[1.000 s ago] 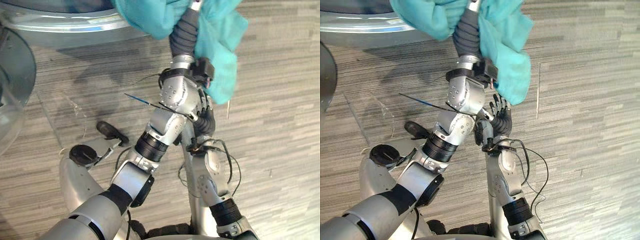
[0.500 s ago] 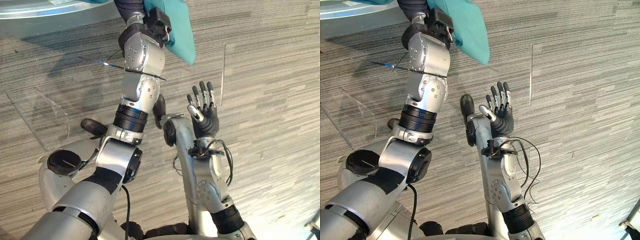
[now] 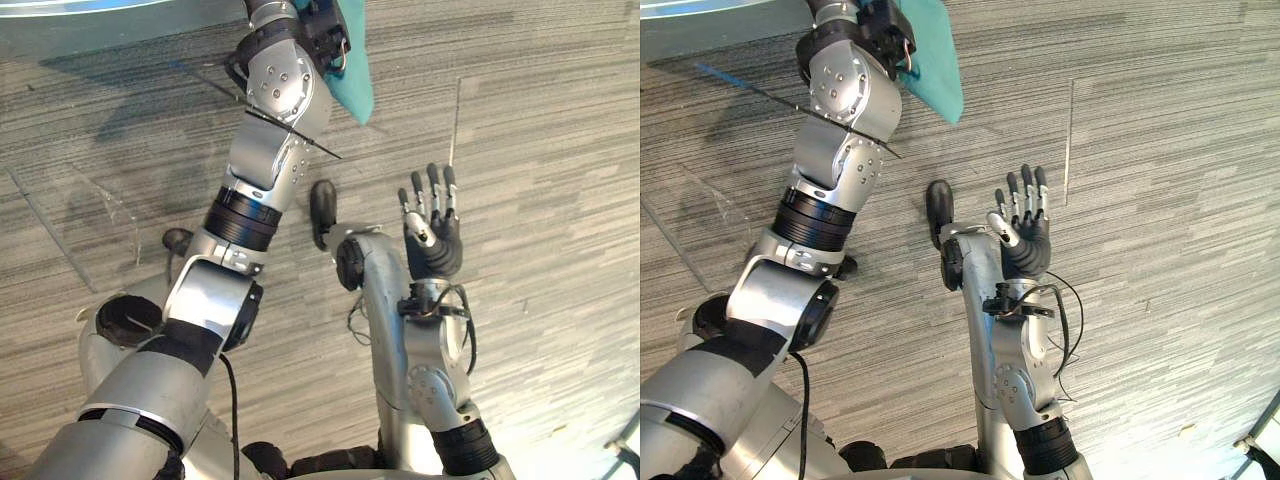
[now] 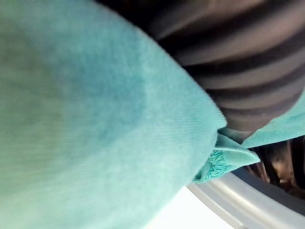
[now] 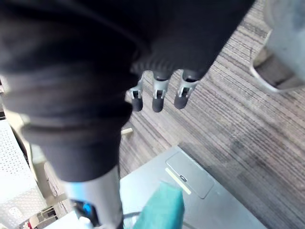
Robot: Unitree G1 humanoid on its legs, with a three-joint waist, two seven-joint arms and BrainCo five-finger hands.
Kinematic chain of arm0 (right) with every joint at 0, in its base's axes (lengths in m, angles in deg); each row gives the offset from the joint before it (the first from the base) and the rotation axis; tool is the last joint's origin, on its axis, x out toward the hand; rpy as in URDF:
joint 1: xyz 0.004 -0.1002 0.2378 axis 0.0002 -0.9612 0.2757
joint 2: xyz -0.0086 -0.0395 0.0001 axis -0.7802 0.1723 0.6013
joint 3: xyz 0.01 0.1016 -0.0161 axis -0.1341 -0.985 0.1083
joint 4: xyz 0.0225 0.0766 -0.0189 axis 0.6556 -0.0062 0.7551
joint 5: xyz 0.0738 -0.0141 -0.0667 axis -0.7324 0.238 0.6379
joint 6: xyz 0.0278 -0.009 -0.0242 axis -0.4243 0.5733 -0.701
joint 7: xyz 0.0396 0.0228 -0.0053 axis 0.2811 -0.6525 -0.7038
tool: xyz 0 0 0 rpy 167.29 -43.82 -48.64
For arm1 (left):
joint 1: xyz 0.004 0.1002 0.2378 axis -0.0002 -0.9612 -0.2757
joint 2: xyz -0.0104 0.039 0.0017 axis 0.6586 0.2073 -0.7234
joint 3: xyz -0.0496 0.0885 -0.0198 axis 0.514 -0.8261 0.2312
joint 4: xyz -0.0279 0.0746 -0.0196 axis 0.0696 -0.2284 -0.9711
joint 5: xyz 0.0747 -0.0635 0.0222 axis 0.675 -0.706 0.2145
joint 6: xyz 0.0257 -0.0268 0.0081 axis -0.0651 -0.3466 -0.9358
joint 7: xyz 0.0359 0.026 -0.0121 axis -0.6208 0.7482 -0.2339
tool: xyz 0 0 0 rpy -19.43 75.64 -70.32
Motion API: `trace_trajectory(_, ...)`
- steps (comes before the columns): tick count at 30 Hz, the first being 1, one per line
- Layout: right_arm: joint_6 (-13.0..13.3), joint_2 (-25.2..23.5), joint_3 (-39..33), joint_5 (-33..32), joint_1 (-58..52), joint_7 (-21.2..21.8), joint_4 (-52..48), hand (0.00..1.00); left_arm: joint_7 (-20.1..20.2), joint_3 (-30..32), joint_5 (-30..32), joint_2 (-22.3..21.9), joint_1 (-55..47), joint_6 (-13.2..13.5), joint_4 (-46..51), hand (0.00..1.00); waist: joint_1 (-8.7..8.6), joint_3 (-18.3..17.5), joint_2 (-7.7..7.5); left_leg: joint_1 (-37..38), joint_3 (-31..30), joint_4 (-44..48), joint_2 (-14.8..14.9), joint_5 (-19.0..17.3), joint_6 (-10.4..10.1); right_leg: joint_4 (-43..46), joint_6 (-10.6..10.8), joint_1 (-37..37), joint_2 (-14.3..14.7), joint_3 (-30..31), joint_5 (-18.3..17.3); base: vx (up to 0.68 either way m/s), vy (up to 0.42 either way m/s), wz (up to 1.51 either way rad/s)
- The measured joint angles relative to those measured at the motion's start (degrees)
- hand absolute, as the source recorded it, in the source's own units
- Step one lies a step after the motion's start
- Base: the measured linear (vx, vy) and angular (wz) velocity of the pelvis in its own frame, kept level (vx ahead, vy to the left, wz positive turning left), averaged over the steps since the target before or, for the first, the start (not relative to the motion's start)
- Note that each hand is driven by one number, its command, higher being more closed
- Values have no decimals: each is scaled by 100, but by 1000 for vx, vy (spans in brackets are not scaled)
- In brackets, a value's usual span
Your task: Pick up the laundry basket with both hands and put the clothes into the washing machine.
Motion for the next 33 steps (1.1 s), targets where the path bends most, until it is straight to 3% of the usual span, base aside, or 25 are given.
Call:
trace_trajectory(7,28,431,-410,-401,-52,204,59,0,186,-356,1427,366,626,-564,-776,100,128,0,3,48,233,-104,-19,25,46,-210,-54,-28,-248,-83,248,-7,49,-3)
trace_trajectory(12,91,671,-696,-470,-53,203,389,0,271,-315,1662,592,898,-762,-1076,100,127,0,3,213,545,-221,44,33,63,-444,-79,-26,-449,-164,472,-51,38,-12)
trace_trajectory(15,89,775,-823,-469,-53,176,570,0,392,-72,1366,593,1019,-760,-1185,100,122,0,5,259,687,-326,66,75,137,-593,-102,-13,-567,-265,587,-74,24,-5)
trace_trajectory(16,26,825,-900,-454,-51,146,681,0,529,65,805,593,1161,-754,-1346,100,124,-1,11,267,705,-364,65,76,136,-669,-141,18,-626,-337,686,-73,14,-2)
trace_trajectory(19,-21,878,-920,-406,-41,71,743,0,701,260,93,593,1391,-763,-1554,100,125,-1,12,277,762,-501,63,83,124,-820,-133,45,-668,-421,691,-85,1,2)
trace_trajectory(22,-116,894,-985,-374,-22,-73,881,0,725,1149,-783,657,1766,-790,-1874,100,95,1,21,321,822,-692,62,117,66,-1002,-98,120,-750,-577,715,-101,-29,5)
trace_trajectory(24,-147,924,-985,-341,-21,-84,944,0,634,1639,-1102,1059,2126,-707,-1974,100,91,2,24,345,818,-767,62,170,-26,-1042,-80,143,-749,-614,729,-78,-51,5)
trace_trajectory(27,-259,997,-994,-321,8,-95,1069,0,610,1968,-1648,1748,2673,-306,-1963,100,125,2,33,393,723,-857,64,277,-147,-1079,-192,289,-752,-742,850,-56,-59,12)
trace_trajectory(30,-350,1036,-986,-194,46,-89,1215,0,617,1984,-1742,1916,2968,-245,-1919,100,262,2,56,492,543,-929,49,559,-85,-1036,-334,529,-752,-905,777,-42,-61,6)
trace_trajectory(33,-358,1024,-953,-122,55,-83,1194,0,496,1963,-1741,1902,2975,-229,-1918,100,237,6,73,505,490,-883,-2,669,39,-911,-380,543,-789,-890,699,-11,-26,3)
